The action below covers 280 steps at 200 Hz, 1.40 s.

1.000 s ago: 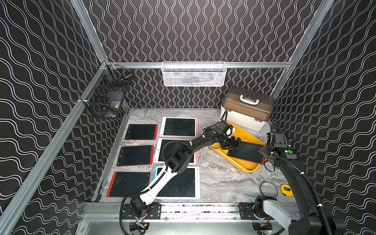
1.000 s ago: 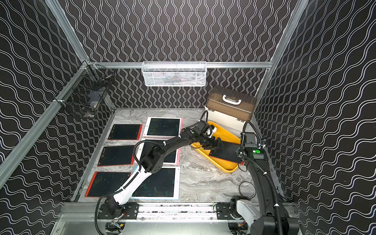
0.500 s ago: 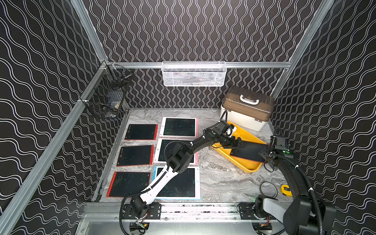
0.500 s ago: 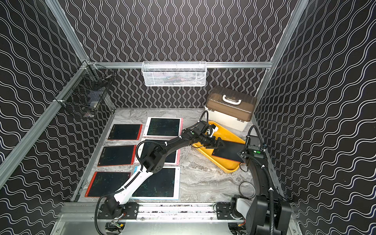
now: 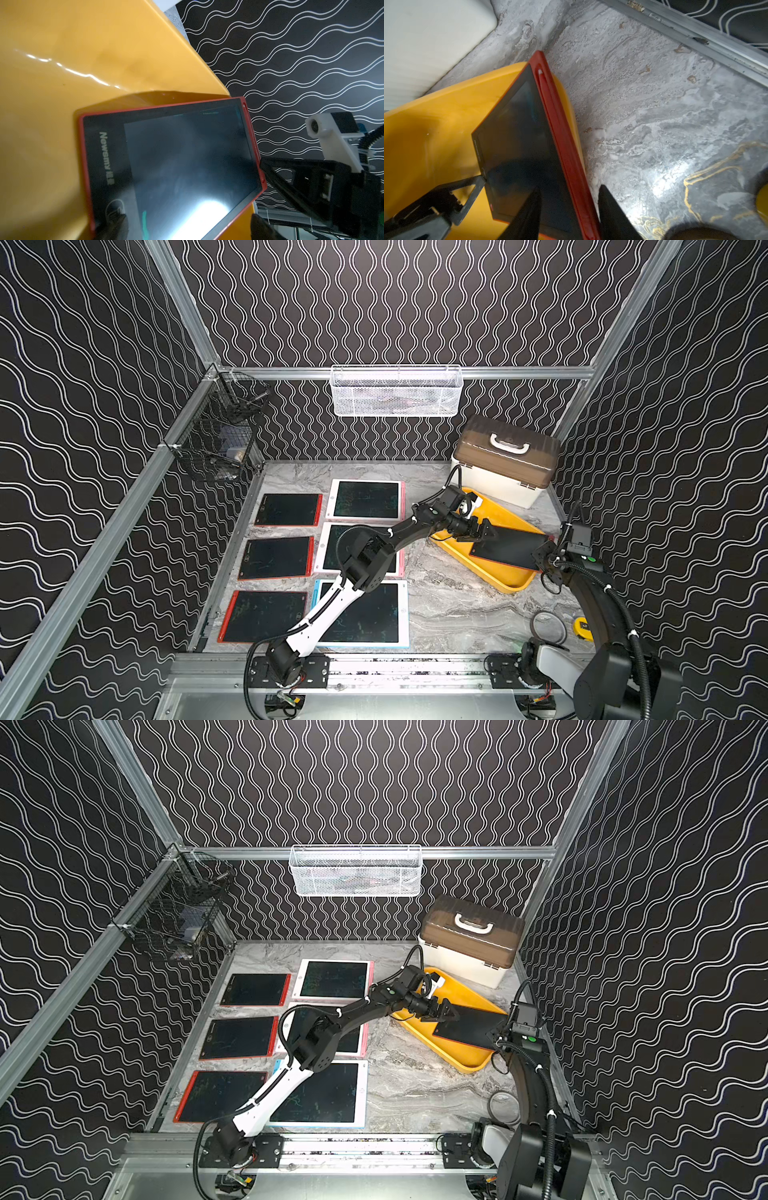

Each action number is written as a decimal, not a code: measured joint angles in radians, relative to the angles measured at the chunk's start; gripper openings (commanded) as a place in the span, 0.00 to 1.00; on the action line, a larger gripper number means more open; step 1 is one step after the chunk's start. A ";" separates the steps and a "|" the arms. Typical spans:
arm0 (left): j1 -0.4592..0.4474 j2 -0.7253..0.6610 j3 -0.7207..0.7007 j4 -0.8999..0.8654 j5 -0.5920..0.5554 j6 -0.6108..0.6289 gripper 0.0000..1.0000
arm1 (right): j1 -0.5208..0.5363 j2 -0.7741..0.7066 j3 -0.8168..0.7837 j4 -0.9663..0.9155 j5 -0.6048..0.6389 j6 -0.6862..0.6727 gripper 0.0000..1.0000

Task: Take out the writing tablet from the storage box
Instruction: Pick up the writing tablet from the storage box, then move the storage box to the center of the board.

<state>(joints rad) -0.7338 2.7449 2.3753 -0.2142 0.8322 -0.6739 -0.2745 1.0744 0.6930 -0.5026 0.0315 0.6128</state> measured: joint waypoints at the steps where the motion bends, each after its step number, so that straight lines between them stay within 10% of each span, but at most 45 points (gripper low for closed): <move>1: 0.000 0.000 0.000 0.000 0.000 0.000 0.97 | 0.000 -0.001 0.000 0.001 -0.001 0.000 0.41; 153: 0.001 -0.002 -0.037 0.031 0.008 -0.003 0.98 | -0.003 0.021 0.087 0.081 -0.336 0.056 0.26; 280: 0.082 -0.083 -0.033 -0.142 -0.050 0.011 0.99 | -0.002 -0.014 0.215 -0.072 -0.141 0.021 0.01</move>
<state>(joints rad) -0.6514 2.6621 2.3425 -0.3557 0.7822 -0.6624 -0.2768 1.0603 0.9077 -0.5747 -0.1093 0.6342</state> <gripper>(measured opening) 0.989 0.079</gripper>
